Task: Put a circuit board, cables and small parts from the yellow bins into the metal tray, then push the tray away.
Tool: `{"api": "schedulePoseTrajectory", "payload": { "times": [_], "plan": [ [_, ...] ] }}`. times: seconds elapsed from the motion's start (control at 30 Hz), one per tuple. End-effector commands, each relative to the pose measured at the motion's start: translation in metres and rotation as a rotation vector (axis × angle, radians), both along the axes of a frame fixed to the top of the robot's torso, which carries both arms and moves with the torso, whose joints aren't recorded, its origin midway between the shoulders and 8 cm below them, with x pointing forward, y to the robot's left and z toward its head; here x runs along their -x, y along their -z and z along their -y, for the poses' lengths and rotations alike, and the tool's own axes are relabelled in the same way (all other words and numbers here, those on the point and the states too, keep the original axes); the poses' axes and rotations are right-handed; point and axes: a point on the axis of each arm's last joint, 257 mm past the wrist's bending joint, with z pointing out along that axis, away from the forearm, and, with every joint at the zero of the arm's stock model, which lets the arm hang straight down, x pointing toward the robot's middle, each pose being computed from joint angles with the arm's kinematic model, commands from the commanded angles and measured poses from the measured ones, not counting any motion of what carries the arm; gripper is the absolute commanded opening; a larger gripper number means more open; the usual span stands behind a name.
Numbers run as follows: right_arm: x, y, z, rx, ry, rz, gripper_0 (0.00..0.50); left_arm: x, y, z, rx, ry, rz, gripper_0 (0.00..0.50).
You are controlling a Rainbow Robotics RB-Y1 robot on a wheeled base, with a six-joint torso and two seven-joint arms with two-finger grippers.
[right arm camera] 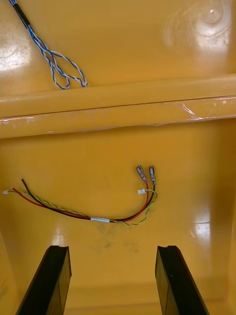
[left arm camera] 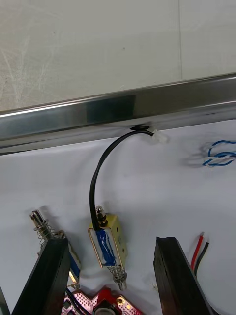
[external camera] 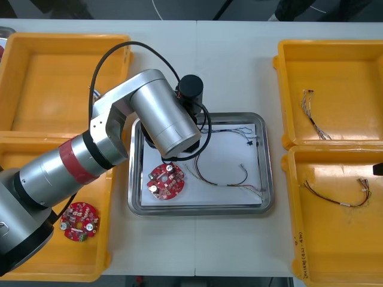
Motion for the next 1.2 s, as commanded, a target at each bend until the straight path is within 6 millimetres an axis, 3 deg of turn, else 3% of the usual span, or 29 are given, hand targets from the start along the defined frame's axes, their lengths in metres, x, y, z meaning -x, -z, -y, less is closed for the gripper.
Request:
{"api": "schedulePoseTrajectory", "payload": {
  "times": [0.03,0.37,0.53,0.8,0.97,1.2],
  "plan": [
    [0.004,-0.004,-0.003,-0.026,0.029,0.018,0.500,0.004,-0.038,0.000,0.113,-0.068,0.019,0.500],
    [0.002,-0.014,-0.032,-0.006,-0.071,0.043,0.500,0.017,-0.096,-0.031,0.159,-0.087,0.030,0.500],
    [0.000,-0.019,-0.063,0.031,-0.193,0.045,0.500,0.024,-0.126,-0.061,0.178,-0.101,0.029,0.500],
    [0.005,-0.024,-0.121,0.025,-0.426,0.017,0.500,0.028,-0.158,-0.107,0.175,-0.106,0.026,0.500],
    [0.008,-0.022,-0.154,0.037,-0.554,-0.005,0.500,0.026,-0.171,-0.138,0.170,-0.094,0.041,0.500],
    [0.014,-0.010,-0.194,0.117,-0.723,-0.052,0.500,0.027,-0.171,-0.183,0.138,-0.110,0.043,0.500]
  ]
}}
